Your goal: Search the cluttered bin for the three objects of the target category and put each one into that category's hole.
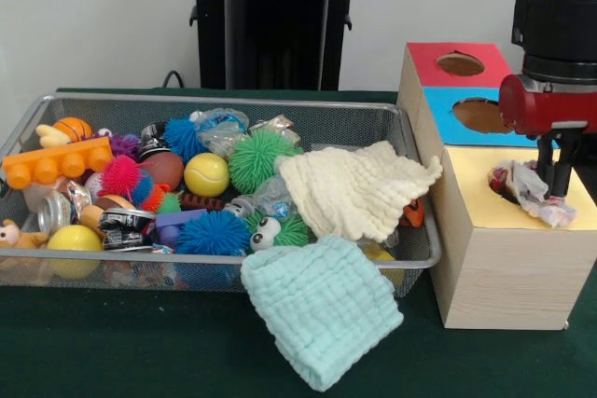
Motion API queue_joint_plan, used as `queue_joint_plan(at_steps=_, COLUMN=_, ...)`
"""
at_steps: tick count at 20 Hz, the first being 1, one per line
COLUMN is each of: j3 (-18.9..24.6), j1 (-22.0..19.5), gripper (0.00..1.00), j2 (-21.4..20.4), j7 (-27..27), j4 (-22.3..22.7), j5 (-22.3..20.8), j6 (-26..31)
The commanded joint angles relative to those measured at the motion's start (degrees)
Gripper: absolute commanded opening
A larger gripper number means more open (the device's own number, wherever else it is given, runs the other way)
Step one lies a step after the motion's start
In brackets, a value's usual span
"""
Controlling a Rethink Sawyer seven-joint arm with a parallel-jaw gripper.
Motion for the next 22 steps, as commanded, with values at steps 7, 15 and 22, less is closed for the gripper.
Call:
queue_joint_plan(at_steps=7, j3=4.2, j1=-1.9, gripper=0.00, j2=-0.3, j7=1.4, j4=9.9, j5=-2.6, j6=-0.7)
queue_joint_plan(at_steps=15, j3=4.3, j1=-2.3, gripper=0.00, j2=0.4, j7=0.7, j4=9.1, j5=-3.0, j6=-0.9)
queue_joint_plan(at_steps=22, j3=3.1, j1=-1.3, gripper=0.00, j2=1.7, j7=1.7, j4=8.3, j5=-3.5, j6=-1.7)
